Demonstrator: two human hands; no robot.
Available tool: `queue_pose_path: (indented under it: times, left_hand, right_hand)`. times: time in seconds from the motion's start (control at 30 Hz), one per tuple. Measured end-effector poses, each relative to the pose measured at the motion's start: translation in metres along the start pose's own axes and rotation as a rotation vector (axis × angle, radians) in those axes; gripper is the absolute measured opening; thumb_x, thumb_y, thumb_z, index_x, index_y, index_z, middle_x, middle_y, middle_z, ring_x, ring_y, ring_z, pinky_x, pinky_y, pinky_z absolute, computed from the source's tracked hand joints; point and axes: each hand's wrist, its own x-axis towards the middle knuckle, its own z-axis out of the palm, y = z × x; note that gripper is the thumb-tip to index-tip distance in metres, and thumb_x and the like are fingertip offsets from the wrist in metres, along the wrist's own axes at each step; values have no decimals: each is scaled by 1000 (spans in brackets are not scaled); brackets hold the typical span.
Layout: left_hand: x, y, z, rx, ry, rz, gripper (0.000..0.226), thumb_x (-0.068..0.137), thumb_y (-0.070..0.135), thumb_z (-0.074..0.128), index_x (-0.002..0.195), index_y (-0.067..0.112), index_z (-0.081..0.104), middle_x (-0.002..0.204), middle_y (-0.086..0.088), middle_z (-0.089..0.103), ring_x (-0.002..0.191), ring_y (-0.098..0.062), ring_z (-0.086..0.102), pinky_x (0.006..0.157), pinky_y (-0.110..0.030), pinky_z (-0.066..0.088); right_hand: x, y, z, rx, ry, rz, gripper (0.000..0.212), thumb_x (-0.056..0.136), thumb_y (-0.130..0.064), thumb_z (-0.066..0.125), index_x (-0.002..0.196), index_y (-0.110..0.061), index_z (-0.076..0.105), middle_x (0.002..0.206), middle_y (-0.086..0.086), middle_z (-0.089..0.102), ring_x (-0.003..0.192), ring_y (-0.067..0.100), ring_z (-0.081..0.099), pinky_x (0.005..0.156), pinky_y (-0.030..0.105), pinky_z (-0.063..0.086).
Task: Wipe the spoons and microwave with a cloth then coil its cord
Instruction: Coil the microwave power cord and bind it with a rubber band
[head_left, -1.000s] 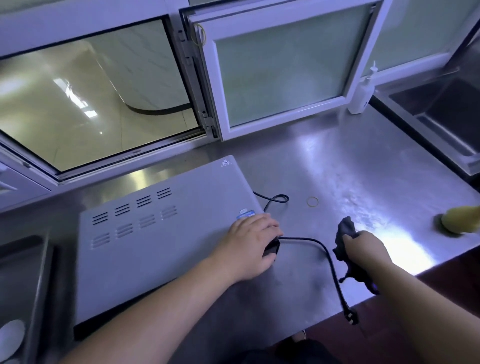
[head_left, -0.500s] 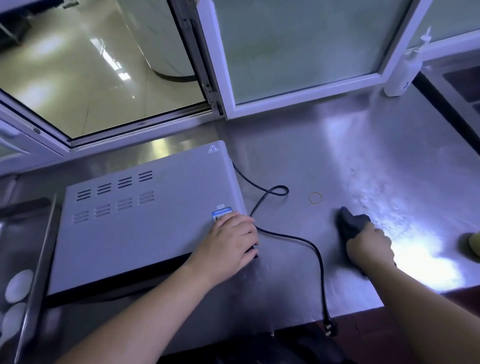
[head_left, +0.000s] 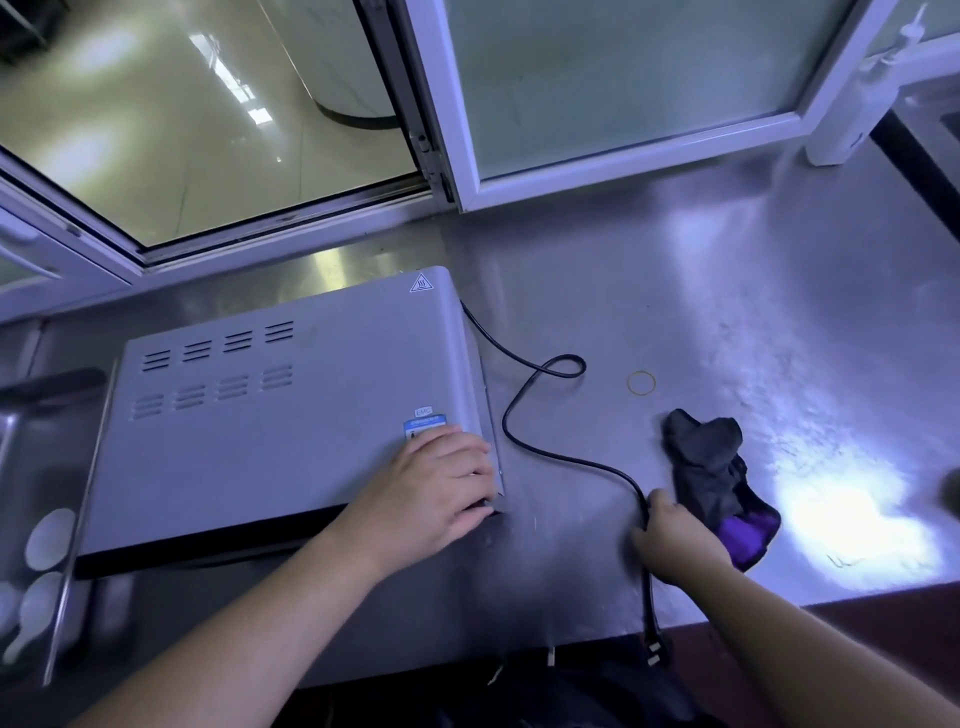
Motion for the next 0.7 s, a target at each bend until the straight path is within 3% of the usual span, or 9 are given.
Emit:
queue_pose_path:
  times: [0.1,0.27,0.4,0.53,0.7]
  left_hand:
    - [-10,-4,-4,17,-24,-4,11,98,32,68,88,27,69,98,16,63,119,-13,57,113,-34,38]
    - [-18,-3,-6,31,-59,-39,10,96,32,67,88,26,68,101,15,62,121,-13,58,116,-36,37]
    - [-14,4,-9,63,-82,-91,14,91,37,65,82,26,66,97,15,62,116,-13,59,115,-31,31]
    - [6,8,-10,93,-130,-157,26,90,50,58,82,29,71,84,15,63,96,-15,59,104,-32,34]
    - [57,-1,-12,68,-241,-246,24,97,41,48,100,32,70,98,13,67,105,-14,56,107,-32,29]
  right_hand:
    - [3,1,2,29,22,8,11,92,-16,47,100,-11,40,94,13,61,80,33,57,64,40,42]
    - [13,-5,7,82,90,48,11,93,-18,49,97,-12,40,92,12,61,81,33,55,67,39,42]
    - [21,-12,11,33,105,88,8,96,-15,42,103,-12,43,105,14,62,90,35,60,72,41,48]
    - [20,-19,12,12,101,97,16,96,-13,40,108,-7,47,116,18,56,106,41,60,84,44,48]
    - [13,-18,4,160,114,86,4,90,-9,42,94,-8,44,94,18,64,85,37,59,75,43,51]
